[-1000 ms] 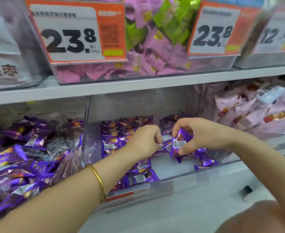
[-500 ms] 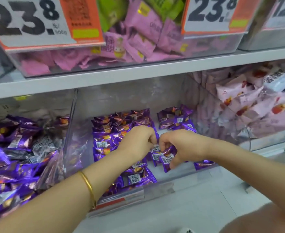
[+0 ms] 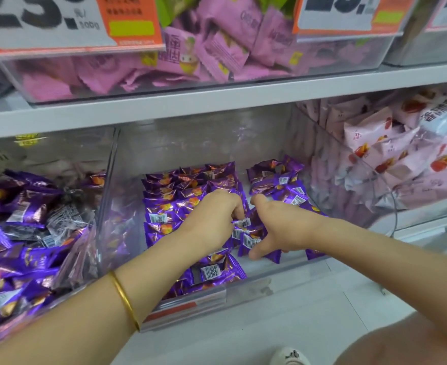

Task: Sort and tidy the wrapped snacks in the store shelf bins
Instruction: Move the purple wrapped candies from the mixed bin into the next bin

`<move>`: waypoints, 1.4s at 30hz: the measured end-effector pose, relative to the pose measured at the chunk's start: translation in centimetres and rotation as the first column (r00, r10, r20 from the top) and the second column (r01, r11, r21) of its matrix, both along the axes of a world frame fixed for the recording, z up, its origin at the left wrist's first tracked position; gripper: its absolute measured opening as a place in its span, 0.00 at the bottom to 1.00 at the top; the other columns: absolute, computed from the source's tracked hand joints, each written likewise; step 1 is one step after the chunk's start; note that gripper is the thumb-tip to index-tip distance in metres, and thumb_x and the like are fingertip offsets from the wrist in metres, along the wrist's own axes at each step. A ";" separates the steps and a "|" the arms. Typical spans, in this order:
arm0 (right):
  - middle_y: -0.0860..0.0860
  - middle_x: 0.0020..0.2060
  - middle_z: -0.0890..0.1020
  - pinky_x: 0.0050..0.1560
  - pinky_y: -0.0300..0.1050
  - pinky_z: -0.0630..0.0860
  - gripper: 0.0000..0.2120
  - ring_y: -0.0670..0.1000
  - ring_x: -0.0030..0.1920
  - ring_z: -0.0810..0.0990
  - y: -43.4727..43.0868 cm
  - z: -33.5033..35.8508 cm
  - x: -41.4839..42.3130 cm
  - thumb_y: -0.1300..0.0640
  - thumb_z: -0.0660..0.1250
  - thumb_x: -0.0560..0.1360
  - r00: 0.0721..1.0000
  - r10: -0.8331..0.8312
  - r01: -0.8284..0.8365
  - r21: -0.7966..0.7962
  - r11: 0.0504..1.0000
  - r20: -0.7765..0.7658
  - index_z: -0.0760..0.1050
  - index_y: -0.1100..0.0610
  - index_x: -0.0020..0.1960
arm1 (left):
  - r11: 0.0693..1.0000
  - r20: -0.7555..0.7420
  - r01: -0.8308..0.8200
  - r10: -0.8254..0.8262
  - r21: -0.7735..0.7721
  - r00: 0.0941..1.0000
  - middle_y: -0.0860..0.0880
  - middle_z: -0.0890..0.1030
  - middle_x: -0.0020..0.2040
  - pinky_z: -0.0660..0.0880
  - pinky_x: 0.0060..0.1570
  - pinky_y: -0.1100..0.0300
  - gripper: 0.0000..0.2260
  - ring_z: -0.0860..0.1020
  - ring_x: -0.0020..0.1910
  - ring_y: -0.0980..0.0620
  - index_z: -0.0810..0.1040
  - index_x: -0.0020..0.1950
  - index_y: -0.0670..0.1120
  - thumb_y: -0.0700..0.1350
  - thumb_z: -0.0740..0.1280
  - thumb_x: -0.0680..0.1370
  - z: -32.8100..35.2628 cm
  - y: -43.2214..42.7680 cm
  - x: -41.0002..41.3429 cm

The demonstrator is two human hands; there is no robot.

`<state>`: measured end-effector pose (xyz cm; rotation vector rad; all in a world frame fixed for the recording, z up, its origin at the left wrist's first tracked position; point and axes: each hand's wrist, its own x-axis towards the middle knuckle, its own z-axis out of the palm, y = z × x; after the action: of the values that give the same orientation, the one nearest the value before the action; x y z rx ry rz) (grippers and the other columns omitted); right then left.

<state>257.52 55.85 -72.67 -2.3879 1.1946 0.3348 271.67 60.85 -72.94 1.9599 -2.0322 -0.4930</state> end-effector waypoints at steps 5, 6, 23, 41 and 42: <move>0.55 0.43 0.75 0.26 0.44 0.75 0.44 0.56 0.33 0.80 0.4 0.2 0.6 0.58 0.77 0.65 0.998 -0.062 0.059 0.097 0.994 0.030 0.50 0.55 0.69 | 1.000 0.003 -0.008 0.008 -0.014 1.000 0.47 0.74 0.53 0.74 0.49 0.60 0.14 0.75 0.46 0.50 0.79 0.51 0.45 0.29 0.63 0.73 0.0 0.2 0.1; 0.56 0.47 0.75 0.30 0.48 0.77 0.47 0.59 0.38 0.82 0.4 0.1 0.6 0.59 0.77 0.65 0.997 -0.068 0.064 0.100 0.993 0.039 0.47 0.54 0.71 | 1.000 0.002 -0.010 0.010 -0.017 1.000 0.46 0.74 0.53 0.74 0.49 0.60 0.14 0.75 0.46 0.50 0.79 0.50 0.45 0.28 0.63 0.73 0.1 0.3 0.1; 0.53 0.57 0.68 0.53 0.50 0.75 0.36 0.55 0.50 0.76 1.9 2.4 -0.1 0.50 0.75 0.67 0.997 -0.044 0.054 -0.163 0.985 0.060 0.59 0.54 0.68 | 0.986 -0.008 -0.054 0.054 -0.157 0.999 0.49 0.72 0.50 0.71 0.54 0.54 0.09 0.75 0.51 0.48 0.78 0.51 0.48 0.37 0.66 0.74 4.3 4.5 1.0; 0.56 0.75 0.56 0.68 0.43 0.62 0.53 0.56 0.73 0.60 7.5 5.3 31.8 0.59 0.77 0.65 0.746 0.660 -0.611 -0.306 0.730 0.086 0.45 0.51 0.77 | 0.509 -0.003 -0.654 0.788 -0.560 0.616 0.48 0.77 0.50 0.68 0.48 0.48 0.07 0.70 0.50 0.41 0.80 0.45 0.50 0.40 0.71 0.69 5.1 21.5 22.0; 0.57 0.74 0.56 0.69 0.44 0.62 0.56 0.57 0.72 0.60 7.2 5.2 32.7 0.57 0.79 0.62 0.751 0.660 -0.621 -0.308 0.721 0.031 0.44 0.50 0.77 | 0.512 -0.016 -0.655 0.781 -0.555 0.624 0.48 0.77 0.50 0.67 0.49 0.49 0.08 0.70 0.50 0.42 0.80 0.46 0.50 0.40 0.71 0.69 4.9 21.7 22.4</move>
<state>290.23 63.10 -67.44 -2.9723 0.3074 0.2066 294.04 82.57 -68.03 2.3002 -1.0272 0.4726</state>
